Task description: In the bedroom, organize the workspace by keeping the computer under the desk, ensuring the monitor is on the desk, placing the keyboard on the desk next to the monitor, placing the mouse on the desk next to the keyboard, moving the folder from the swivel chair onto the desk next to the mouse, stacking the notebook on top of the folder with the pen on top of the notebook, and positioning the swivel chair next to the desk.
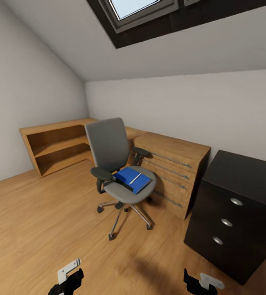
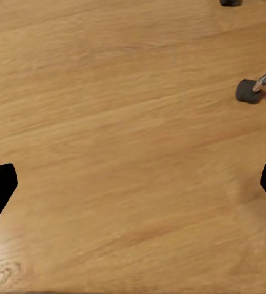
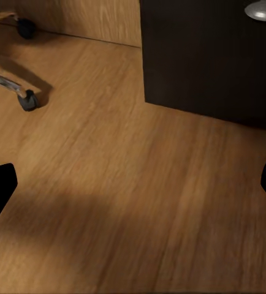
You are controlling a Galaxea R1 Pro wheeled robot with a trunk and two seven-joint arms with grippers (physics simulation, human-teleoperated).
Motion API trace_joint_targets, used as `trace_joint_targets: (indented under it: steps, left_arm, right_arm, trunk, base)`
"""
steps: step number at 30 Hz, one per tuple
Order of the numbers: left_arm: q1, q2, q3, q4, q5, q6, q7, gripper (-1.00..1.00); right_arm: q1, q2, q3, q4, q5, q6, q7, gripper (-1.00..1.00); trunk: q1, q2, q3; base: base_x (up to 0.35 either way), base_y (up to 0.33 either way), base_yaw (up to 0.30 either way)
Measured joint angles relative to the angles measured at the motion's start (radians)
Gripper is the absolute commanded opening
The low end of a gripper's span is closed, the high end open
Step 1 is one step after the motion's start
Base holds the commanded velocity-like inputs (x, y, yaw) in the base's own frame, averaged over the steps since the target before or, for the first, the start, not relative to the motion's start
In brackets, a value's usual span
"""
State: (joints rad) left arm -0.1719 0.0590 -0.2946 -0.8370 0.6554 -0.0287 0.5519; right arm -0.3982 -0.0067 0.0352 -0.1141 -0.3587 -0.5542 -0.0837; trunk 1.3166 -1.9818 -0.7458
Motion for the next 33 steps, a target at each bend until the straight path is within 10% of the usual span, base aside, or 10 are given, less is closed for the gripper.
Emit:
trace_joint_targets:
  steps: [33]
  left_arm:
    - [-0.001,-0.036,-0.003,0.155,-0.002,-0.001,-0.005,1.00]
  right_arm:
    - [0.000,0.011,0.005,0.018,0.006,0.000,0.003,1.00]
  trunk:
    - [-0.127,0.231,0.103]
  base:
    - [0.000,0.000,-0.195]
